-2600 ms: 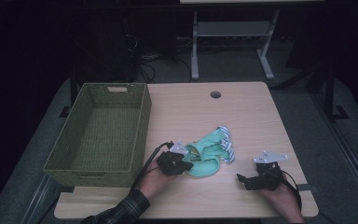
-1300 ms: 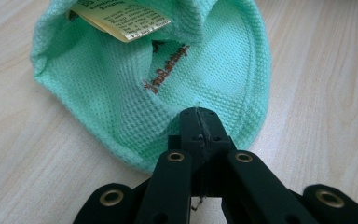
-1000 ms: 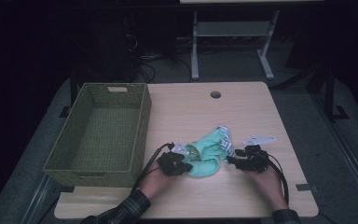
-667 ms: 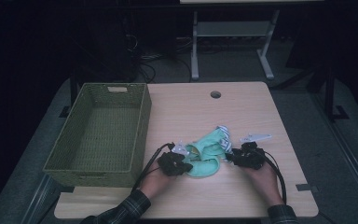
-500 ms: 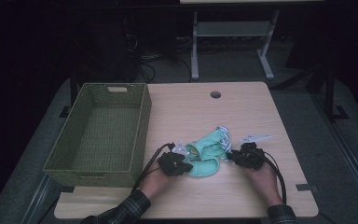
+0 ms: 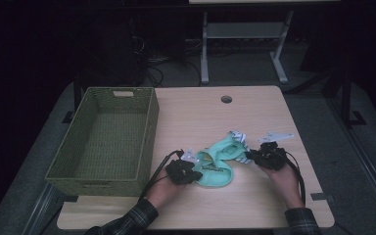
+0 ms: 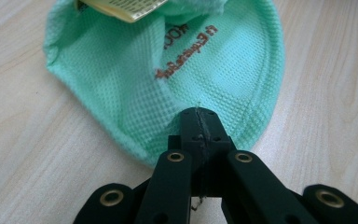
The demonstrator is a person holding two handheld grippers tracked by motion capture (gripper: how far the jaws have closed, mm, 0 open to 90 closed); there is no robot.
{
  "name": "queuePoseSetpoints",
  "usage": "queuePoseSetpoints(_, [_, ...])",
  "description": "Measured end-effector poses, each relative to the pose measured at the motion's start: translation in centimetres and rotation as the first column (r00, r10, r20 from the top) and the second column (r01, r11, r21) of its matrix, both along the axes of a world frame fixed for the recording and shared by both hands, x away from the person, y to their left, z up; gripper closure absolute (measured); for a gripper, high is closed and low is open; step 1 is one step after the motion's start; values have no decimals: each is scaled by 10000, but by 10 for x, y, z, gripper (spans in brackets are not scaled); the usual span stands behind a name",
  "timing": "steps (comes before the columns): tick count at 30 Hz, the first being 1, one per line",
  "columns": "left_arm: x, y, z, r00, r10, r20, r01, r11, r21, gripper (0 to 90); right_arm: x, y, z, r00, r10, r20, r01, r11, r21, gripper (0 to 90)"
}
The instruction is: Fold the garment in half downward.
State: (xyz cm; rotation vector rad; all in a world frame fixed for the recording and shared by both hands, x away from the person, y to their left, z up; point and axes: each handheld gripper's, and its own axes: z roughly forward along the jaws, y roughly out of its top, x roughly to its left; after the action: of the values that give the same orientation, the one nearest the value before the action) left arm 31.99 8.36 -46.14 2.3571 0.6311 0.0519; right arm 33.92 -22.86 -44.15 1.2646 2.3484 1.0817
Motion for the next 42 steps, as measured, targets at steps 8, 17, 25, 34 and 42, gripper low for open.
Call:
queuePoseSetpoints(8, [1,0,0,10000,-27,25,27,10000,5,896,19,-14,7,9996,-178,205,179,9998,-36,833])
queuePoseSetpoints(17, [0,0,0,10000,4,-7,-4,10000,-23,896,42,-27,11,9979,-467,452,489,9976,-490,834])
queuePoseSetpoints(25, [0,0,0,10000,5,-28,-5,10000,-30,896,56,-30,-5,9983,-559,135,569,9937,-968,801])
queuePoseSetpoints(34, [0,0,0,10000,76,-40,-76,9999,-73,896,38,-37,11,9945,-861,603,899,9939,-632,679])
queuePoseSetpoints(42, [0,1,0,10000,0,-40,0,10000,4,896,31,-31,7,9978,-622,224,622,9981,-1,746])
